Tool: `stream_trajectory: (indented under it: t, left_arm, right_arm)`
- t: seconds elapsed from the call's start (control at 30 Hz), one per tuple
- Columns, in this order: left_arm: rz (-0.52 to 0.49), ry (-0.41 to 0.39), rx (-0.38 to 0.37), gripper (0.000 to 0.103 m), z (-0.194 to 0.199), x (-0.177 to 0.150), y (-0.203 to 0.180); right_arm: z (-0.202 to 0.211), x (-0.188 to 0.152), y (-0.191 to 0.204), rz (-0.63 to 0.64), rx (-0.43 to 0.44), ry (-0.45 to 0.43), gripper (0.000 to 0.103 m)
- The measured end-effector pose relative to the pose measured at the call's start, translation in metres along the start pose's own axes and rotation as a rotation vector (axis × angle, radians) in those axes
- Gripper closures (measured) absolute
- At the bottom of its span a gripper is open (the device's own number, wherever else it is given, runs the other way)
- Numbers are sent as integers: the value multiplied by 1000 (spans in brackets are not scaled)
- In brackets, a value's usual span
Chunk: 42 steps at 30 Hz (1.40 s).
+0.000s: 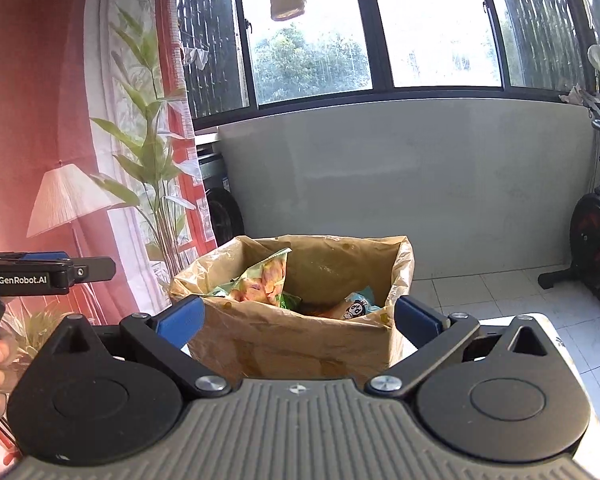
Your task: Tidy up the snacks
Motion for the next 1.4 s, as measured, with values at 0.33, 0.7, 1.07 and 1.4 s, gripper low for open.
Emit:
stream_trajectory:
  t: [0.33,0.7,1.07,1.4]
  left_arm:
    - [10,-23,33,10,10,4,16]
    - [23,-14,34,10,10,3,18]
    - [24,-20,39,10,12,5,18]
    - [22,-33,39,10,14,9,20]
  right_arm:
    - [-3,-4,2,-9,-22,26,0]
    - [-5,-8,-2,-25,-31,39,0]
    - [-3,-7,-7,-29,-41,39,0]
    - [-2,-7,-7,-32,-46,41,0]
Point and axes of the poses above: each gripper's, at about its wrist camera, not at the fingertips, and z roughly against the way its jaws point, y to its left, x to its top, the point moved 10 cm from there along -z, roughly the way its jaws point, and after that the axes turned 14 degrees about z, right-handed, at the moved point
